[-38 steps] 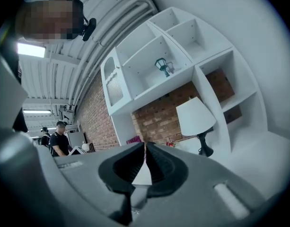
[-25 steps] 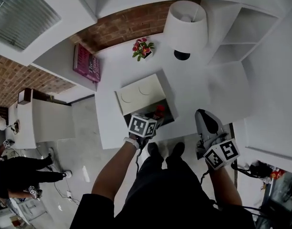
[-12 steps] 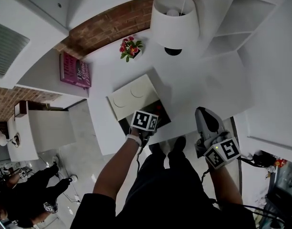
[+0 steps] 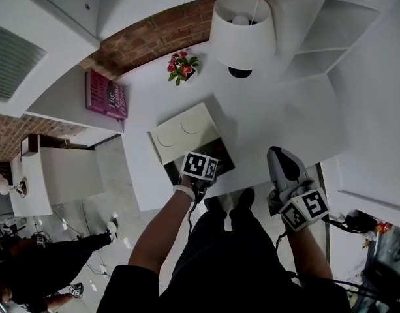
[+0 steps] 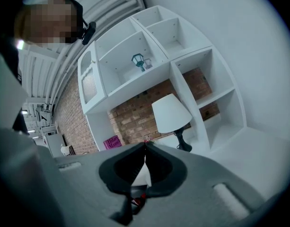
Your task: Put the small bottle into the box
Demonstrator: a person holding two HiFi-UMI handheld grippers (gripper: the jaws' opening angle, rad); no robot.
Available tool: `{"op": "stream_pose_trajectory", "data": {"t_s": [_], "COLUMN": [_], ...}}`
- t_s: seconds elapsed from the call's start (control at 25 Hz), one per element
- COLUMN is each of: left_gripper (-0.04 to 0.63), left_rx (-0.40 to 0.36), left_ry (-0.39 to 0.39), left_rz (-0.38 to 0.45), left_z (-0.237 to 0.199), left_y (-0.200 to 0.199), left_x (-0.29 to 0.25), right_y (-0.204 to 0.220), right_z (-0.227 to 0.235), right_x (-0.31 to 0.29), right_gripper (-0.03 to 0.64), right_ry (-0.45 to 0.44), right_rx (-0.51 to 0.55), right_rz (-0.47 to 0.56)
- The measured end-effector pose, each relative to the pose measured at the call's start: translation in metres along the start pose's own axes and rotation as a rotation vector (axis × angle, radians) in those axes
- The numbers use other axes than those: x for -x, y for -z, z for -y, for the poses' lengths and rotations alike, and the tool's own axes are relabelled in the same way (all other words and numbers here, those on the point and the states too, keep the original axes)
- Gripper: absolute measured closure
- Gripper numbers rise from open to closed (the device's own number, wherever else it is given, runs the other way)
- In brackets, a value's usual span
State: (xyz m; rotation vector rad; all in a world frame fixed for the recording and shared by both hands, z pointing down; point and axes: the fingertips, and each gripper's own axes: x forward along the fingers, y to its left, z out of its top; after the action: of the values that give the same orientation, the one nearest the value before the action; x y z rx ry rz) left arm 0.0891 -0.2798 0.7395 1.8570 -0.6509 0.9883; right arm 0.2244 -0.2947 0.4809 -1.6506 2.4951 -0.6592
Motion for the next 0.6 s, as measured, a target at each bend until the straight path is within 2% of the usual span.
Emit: {"op": "stream_pose_trajectory", "data": {"t_s": [0.16, 0.28, 0.36, 0.6], "left_gripper": [0.388, 0.388, 0.388, 0.388], "left_rx": [0.012, -0.009, -0.059, -0.219], "left_ry": [-0.004, -0.042, -0.092, -0.225], "left_rz": [0.019, 0.064, 0.141, 0.447], "left_z": [0.000, -0.002, 0.000, 0.024], "left_y": [0.002, -0.001, -0.011, -0.053], "left_x": [0.007, 0.019, 0.039, 0.128], "right_y": [-0.002, -0.005, -0.009, -0.020], "right_z": [-0.006, -0.012, -0.018, -0.035], "right_x": [0.000, 0.002, 0.004, 0.009], "right_gripper": [0.614, 0.612, 0.612, 0.614], "right_ry": [-0.013, -0.026, -0.034, -0.031], "right_rx": [0.007, 0.022, 0.035, 0.092], "right_rz": [-0.001, 0.005, 0.014, 0.024]}}
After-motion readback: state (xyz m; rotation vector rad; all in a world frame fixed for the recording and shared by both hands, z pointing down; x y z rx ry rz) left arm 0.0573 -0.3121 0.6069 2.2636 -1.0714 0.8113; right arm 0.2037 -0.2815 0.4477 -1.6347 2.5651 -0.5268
